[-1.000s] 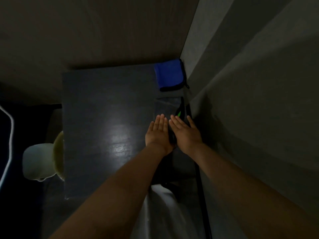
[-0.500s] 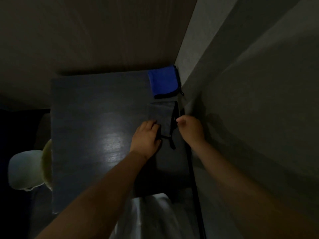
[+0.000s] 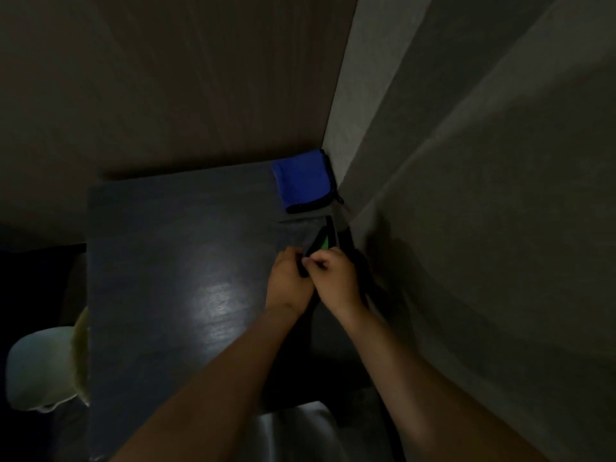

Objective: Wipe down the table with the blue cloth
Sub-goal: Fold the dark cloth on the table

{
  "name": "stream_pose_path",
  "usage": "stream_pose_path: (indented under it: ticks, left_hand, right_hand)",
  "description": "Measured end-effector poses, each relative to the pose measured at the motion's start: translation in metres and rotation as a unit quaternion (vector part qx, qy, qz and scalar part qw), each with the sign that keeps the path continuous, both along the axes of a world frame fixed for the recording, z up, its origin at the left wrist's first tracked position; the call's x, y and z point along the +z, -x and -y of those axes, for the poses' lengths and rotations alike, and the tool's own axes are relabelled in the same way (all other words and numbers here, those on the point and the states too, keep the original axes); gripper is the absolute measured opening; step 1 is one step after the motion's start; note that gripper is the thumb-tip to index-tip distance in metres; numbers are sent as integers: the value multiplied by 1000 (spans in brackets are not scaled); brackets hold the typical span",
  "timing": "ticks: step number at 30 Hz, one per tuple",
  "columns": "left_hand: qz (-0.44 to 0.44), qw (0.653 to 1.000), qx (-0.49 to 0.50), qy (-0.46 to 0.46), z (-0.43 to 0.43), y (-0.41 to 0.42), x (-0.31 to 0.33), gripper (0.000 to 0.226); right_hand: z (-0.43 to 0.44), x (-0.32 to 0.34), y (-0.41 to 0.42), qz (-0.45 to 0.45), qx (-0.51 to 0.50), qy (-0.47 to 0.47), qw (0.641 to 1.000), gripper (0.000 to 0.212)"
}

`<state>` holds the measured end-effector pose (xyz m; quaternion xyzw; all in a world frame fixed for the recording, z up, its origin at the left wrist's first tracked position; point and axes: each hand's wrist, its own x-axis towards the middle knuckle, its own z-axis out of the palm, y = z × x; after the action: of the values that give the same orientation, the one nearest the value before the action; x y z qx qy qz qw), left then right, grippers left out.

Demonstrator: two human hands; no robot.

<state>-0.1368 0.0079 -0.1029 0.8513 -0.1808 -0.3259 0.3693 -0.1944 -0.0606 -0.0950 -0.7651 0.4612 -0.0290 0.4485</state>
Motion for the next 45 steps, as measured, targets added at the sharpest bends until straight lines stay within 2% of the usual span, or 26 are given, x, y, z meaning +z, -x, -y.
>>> stream_pose_path:
  ticks: [1,3,4,6,8,10,11,13,15,18,21,24,27,29,31,33,35,39,42,45]
  left_hand:
    - [-5,1000,19,5,-2,-2,2,21]
    - [-16,997,64,27,-4,-6,8,7]
    - [-20,995,93,41,-5,-9,10,8]
    - [-15,986,157,60,-7,-16,16,14]
    - [1,977,200,70,-12,-25,23,17]
    - [15,973,219,78,-19,-35,27,19]
    - [22,971,224,78,-24,-39,29,17]
    - [39,967,243,71,-35,-48,31,9]
    - [53,961,264,68,-45,-54,33,11]
    - [54,964,256,44,-57,-58,34,25]
    - [-8,957,288,42,-62,-62,34,32]
    - [-80,939,331,55,-68,-69,33,37]
    - [-73,946,315,1,-75,-79,26,37]
    - [-52,945,321,-44,-81,-87,22,33]
    - [-42,943,321,-75,-86,-93,22,29]
    - [-16,949,303,-88,-90,-98,24,27]
    - [27,959,268,-92,-91,-98,29,24]
    - [68,972,223,-8,-84,-91,38,41]
    - [42,975,209,60,-67,-78,48,50]
    - [33,975,197,99,-46,-61,50,44]
  right_hand:
    - [-5,4,0,27,2,-16,1000,12]
    - [-11,11,-1,49,-1,25,998,14]
    - [-11,11,-1,43,-13,66,997,15]
    - [-4,9,-1,14,-61,115,991,32]
    - [8,5,0,-25,-93,79,992,57]
    - [17,2,-1,-48,-73,40,995,66]
    - [19,1,-2,-46,-48,47,997,57]
    - [14,3,-7,-24,-9,82,996,22]
    - [1,9,-16,13,7,85,996,8]
    - [-32,20,-33,55,62,82,993,7]
    - [-66,22,-49,76,142,54,986,12]
    - [-81,16,-56,35,242,37,969,29]
    - [-78,10,-51,14,305,51,951,28]
    - [-69,7,-44,12,255,61,965,28]
    - [-56,3,-38,-32,172,106,979,33]
    - [-42,-1,-34,-102,101,125,982,46]
    - [-32,-3,-34,-141,58,104,983,60]
    - [-20,-12,-46,-95,-37,3,995,69]
    - [-13,-16,-53,-36,-102,-83,991,57]
    - [-11,-14,-54,-11,-164,-158,974,43]
